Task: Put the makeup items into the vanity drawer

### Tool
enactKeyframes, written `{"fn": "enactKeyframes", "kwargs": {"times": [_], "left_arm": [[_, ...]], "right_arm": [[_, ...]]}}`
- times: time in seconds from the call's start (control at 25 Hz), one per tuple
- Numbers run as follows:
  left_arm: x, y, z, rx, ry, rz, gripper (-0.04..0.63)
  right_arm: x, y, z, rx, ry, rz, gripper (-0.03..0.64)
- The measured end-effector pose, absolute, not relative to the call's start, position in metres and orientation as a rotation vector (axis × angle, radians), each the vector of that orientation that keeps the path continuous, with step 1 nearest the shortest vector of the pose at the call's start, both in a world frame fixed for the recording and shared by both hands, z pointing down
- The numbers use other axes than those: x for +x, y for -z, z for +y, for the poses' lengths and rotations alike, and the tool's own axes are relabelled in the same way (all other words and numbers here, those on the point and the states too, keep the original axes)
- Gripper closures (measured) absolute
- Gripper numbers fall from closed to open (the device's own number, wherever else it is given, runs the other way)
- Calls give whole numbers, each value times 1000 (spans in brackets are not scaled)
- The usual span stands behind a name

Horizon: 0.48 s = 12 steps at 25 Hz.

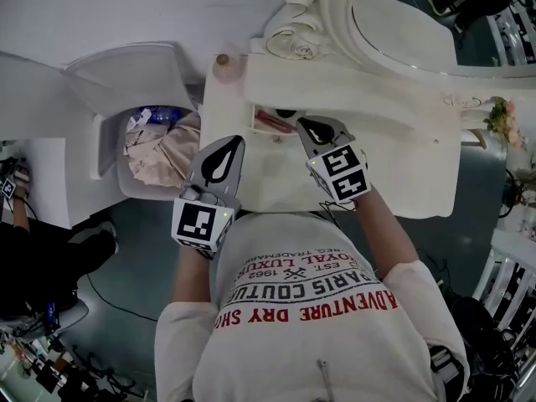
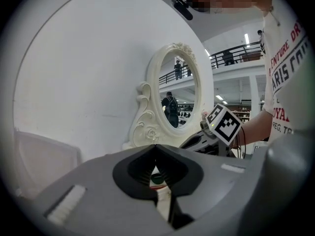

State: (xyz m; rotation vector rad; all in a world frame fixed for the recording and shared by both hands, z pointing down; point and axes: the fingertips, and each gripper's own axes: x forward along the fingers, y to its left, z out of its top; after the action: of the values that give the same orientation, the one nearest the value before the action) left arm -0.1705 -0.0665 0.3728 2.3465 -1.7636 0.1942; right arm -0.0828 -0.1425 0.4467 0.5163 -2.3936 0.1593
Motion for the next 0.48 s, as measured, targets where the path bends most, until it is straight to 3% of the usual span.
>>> {"fn": "enactKeyframes", "kwargs": {"times": [0.48], "left_arm": [[-144, -323, -93, 2564, -217, -1721, 586]], "right_arm": [[-19, -363, -152, 893, -85, -2620, 609]]}}
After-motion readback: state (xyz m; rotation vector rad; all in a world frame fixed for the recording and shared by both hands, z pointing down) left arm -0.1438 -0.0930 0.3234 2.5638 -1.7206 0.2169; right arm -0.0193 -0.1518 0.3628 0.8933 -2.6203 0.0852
